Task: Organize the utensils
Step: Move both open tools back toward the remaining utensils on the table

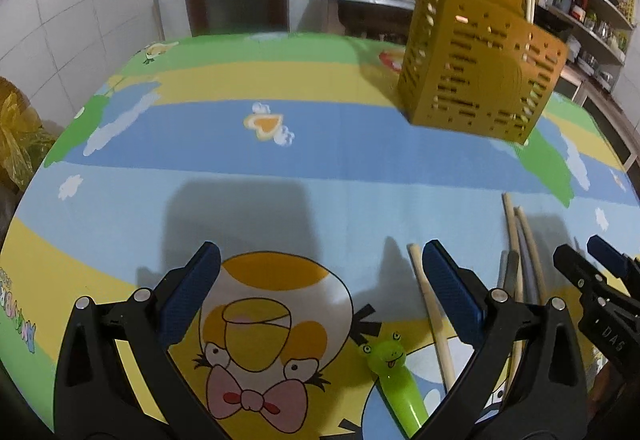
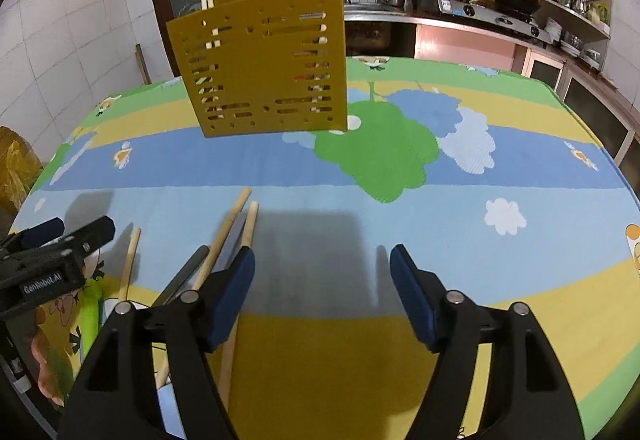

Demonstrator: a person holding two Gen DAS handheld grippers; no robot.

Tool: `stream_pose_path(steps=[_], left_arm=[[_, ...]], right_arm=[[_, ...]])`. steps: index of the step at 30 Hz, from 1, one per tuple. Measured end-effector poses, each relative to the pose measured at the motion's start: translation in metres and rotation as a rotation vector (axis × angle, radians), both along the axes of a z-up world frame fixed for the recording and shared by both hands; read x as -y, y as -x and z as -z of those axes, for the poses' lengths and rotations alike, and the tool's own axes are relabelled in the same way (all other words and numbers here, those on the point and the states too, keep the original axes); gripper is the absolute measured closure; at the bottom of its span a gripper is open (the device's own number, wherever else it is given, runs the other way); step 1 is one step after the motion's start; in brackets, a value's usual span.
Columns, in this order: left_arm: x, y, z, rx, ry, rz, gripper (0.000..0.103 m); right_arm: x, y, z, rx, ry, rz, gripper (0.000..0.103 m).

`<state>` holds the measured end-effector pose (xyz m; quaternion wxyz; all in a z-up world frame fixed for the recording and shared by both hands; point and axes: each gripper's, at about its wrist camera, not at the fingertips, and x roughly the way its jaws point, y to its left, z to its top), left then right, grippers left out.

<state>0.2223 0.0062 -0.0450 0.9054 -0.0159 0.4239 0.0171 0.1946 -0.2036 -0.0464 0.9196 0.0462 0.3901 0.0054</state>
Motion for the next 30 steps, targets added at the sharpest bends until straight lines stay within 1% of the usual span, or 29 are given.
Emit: stream_pose_path(steps=[4,8,16,26,27,29,30], left_arm=[[0.009,0.003,0.002,0.005,-0.045,0.021,0.005],[0.015,0.005,0.003,0.005,-0.061,0.033,0.005],[0.024,0.003,0.012,-0.035,-0.092,0.047,0.005],[0.019,-0.002,0.017,-0.066,-0.062,0.037,0.005],[0.02,-0.002,0.017,-0.067,-0.062,0.037,0.005],[0.019,-0.003,0.018,-0.068,-0.06,0.036,0.004],[0.018,-0.004,0.018,-0.069,-0.057,0.036,0.004]], right_arm=[[-0.005,-0.002,0.002,-0.02,0.004,-0.011,0.034],[-0.015,-0.001,0.001,-0.018,0.029,-0.028,0.034],[-0.024,-0.004,0.004,-0.046,0.055,-0.025,0.034],[-0.031,-0.005,0.006,-0.067,0.083,0.0,0.035],[-0.031,-0.005,0.006,-0.067,0.085,0.003,0.035],[-0.032,-0.005,0.006,-0.065,0.083,0.005,0.04],[-0.032,-0.004,0.005,-0.063,0.082,0.003,0.045]])
